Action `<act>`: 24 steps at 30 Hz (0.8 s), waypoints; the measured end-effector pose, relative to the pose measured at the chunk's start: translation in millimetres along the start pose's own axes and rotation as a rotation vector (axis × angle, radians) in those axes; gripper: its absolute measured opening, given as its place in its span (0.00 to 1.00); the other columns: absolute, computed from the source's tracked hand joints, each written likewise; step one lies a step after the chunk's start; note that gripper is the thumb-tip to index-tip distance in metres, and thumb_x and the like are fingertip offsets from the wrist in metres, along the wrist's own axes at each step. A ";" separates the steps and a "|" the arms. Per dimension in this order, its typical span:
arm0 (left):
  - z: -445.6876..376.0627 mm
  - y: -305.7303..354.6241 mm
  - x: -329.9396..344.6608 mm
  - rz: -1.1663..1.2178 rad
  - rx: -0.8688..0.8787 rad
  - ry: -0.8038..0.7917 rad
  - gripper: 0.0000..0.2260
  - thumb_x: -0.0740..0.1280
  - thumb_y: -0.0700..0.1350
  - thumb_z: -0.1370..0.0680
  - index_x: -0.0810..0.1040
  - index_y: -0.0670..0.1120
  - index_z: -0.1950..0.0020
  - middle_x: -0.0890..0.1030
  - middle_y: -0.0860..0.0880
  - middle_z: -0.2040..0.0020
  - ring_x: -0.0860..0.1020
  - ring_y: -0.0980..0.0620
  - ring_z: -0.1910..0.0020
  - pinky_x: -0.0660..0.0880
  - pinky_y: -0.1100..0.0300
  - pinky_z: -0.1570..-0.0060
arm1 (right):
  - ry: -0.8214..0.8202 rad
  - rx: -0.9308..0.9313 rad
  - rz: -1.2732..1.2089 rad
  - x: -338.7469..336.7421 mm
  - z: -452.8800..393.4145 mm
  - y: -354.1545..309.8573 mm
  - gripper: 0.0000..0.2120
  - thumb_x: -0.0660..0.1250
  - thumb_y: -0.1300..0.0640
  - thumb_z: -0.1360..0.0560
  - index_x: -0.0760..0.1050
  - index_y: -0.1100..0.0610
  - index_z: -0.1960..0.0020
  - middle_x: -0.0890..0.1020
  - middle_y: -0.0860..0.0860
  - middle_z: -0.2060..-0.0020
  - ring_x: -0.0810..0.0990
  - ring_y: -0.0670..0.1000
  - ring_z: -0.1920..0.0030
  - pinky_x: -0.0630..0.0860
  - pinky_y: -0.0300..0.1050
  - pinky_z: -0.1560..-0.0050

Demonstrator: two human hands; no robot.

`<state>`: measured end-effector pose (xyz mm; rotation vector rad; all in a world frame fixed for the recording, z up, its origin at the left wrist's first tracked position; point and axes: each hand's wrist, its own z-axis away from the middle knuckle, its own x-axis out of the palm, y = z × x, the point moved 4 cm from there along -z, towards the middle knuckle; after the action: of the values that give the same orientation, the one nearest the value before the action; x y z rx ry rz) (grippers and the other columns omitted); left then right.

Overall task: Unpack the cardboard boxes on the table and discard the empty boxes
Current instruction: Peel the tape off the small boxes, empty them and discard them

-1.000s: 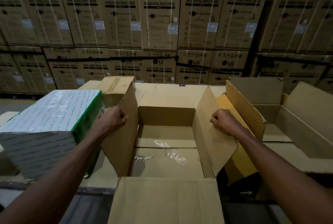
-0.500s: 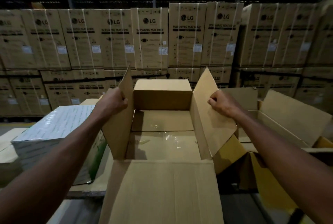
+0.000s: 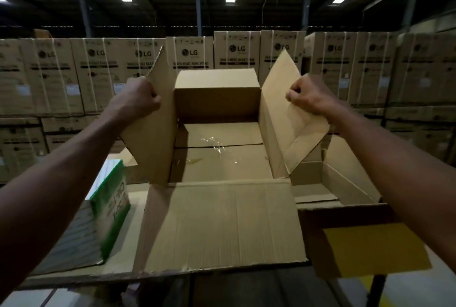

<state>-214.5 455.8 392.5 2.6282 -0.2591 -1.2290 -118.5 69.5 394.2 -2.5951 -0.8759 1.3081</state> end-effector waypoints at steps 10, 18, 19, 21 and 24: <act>-26.6 163.4 21.0 0.072 0.072 0.059 0.09 0.67 0.41 0.19 0.81 0.36 0.53 0.83 0.39 0.58 0.84 0.42 0.61 0.82 0.55 0.63 | 0.096 -0.025 0.074 -122.1 -19.7 124.5 0.08 0.67 0.54 0.18 0.80 0.59 0.47 0.79 0.53 0.55 0.76 0.43 0.62 0.69 0.38 0.65; -40.8 283.0 81.4 0.145 0.099 0.074 0.08 0.66 0.41 0.19 0.80 0.38 0.54 0.82 0.41 0.59 0.83 0.46 0.65 0.80 0.61 0.68 | 0.103 0.017 0.135 -183.7 -22.9 237.9 0.09 0.66 0.56 0.18 0.81 0.61 0.46 0.79 0.52 0.59 0.76 0.44 0.64 0.68 0.38 0.67; -43.8 294.8 90.6 0.147 0.101 0.067 0.08 0.66 0.41 0.19 0.80 0.38 0.55 0.82 0.42 0.60 0.82 0.47 0.66 0.79 0.62 0.70 | 0.099 0.021 0.142 -187.6 -23.9 250.3 0.09 0.66 0.56 0.18 0.81 0.61 0.47 0.78 0.51 0.61 0.76 0.44 0.64 0.68 0.38 0.67; -50.9 315.3 108.8 0.155 0.096 0.053 0.09 0.67 0.41 0.19 0.80 0.38 0.57 0.81 0.43 0.62 0.79 0.50 0.69 0.78 0.63 0.71 | 0.085 0.027 0.154 -193.4 -26.4 274.7 0.09 0.66 0.57 0.18 0.81 0.61 0.46 0.78 0.51 0.61 0.77 0.44 0.63 0.69 0.38 0.67; -64.8 338.6 132.9 0.168 0.083 0.041 0.09 0.67 0.40 0.20 0.81 0.38 0.59 0.80 0.45 0.65 0.77 0.53 0.72 0.77 0.64 0.73 | 0.053 0.028 0.158 -193.8 -34.0 308.3 0.09 0.66 0.56 0.18 0.81 0.61 0.46 0.80 0.53 0.57 0.78 0.45 0.61 0.70 0.38 0.66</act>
<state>-101.6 106.0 430.0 2.6344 -0.5231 -1.1318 -44.7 -284.6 447.5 -2.7117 -0.6519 1.2704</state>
